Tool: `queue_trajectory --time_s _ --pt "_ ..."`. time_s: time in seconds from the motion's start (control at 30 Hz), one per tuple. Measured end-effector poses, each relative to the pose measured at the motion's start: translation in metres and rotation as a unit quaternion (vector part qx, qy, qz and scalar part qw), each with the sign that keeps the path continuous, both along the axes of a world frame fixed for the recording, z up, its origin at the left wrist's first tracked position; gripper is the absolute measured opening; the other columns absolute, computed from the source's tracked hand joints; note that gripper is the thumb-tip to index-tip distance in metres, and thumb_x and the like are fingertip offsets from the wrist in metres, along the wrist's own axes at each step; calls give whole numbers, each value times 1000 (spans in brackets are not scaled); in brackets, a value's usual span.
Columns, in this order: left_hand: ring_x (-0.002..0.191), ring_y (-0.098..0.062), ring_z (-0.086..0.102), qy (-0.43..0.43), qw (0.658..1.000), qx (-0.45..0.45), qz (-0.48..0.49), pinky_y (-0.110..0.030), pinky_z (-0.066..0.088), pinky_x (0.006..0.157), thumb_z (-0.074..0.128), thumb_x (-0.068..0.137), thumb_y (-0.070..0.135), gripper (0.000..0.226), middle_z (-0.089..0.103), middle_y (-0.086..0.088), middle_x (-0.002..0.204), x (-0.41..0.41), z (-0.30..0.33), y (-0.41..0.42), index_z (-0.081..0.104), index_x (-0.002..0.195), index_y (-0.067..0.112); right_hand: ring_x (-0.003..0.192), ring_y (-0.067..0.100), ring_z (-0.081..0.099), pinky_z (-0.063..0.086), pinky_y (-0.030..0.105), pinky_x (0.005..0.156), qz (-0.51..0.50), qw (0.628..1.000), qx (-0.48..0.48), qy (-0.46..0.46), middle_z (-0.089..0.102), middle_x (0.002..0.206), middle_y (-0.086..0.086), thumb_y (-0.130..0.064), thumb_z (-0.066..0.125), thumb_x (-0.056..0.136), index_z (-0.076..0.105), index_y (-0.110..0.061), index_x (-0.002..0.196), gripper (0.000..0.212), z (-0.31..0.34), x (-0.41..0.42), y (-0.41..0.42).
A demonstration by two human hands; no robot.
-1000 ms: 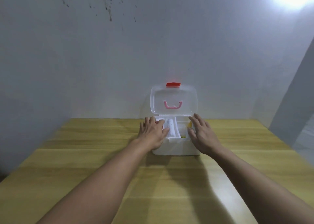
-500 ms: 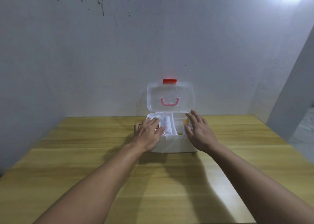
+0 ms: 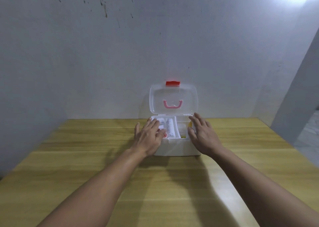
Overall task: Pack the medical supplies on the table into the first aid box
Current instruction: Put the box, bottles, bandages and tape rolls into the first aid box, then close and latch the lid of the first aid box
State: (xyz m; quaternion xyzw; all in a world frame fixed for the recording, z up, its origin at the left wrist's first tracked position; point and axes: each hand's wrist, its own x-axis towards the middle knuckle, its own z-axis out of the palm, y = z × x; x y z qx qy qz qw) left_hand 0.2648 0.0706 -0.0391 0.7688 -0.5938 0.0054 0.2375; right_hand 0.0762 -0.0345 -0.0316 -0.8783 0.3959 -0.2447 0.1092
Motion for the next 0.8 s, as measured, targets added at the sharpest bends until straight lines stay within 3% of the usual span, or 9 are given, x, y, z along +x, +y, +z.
queue_trajectory --time_s 0.1,0.17,0.2,0.3,0.4,0.47,0.53,0.67,0.8 --pt "138 -23 38 40 995 -86 25 -45 26 112 26 96 44 52 49 -3 144 6 6 -6 53 131 17 145 23 19 17 35 117 2 1000 -2 -2 20 159 7 -31 35 100 27 -17 148 51 1 0 0" --pt "111 -30 57 143 982 -107 55 -40 42 92 26 93 45 47 62 -4 113 11 21 -14 60 102 14 145 22 17 15 34 117 7 1000 -1 -5 19 160 7 -30 35 100 27 -17 149 51 1 0 0" --pt "104 -30 58 200 971 -111 73 -38 44 87 27 95 44 47 63 -6 108 14 29 -19 60 97 11 146 21 16 14 33 117 9 1000 -1 -6 19 160 7 -30 35 100 26 -16 149 51 1 -1 1" --pt "109 -29 55 332 931 -99 117 -35 41 90 28 100 43 51 62 -13 121 19 48 -34 62 116 8 147 19 14 12 31 118 16 1000 -4 -9 17 160 6 -30 34 101 23 -15 150 52 2 -2 -1" --pt "115 -28 53 406 905 -60 112 -33 39 96 27 96 56 64 57 -10 126 24 57 -51 57 126 8 147 18 12 10 30 119 21 1000 1 -14 15 161 5 -30 33 102 21 -14 151 53 1 -2 -3" --pt "126 -29 50 434 893 -48 107 -40 36 109 30 80 71 85 53 -8 139 31 56 -65 52 134 10 148 17 10 9 29 119 24 1000 2 -15 13 161 5 -31 32 102 19 -14 151 54 -1 -2 -6" --pt "131 -30 47 465 878 -48 97 -47 34 113 33 65 79 100 49 -9 144 46 44 -88 48 139 13 148 15 8 8 30 120 28 1000 1 -15 12 161 4 -34 31 102 17 -16 151 54 -4 -2 -8" --pt "129 -33 50 536 839 -52 82 -50 38 110 40 65 79 96 51 -10 143 56 37 -110 49 139 17 148 15 8 10 30 120 28 999 9 -13 10 162 2 -38 28 101 16 -18 152 56 -8 -3 -12" --pt "112 -31 59 578 806 -96 82 -42 47 99 38 94 55 60 59 -12 131 34 62 -90 53 134 12 148 14 8 9 30 120 26 999 11 -17 10 162 1 -39 29 101 14 -19 152 57 -7 -2 -12"
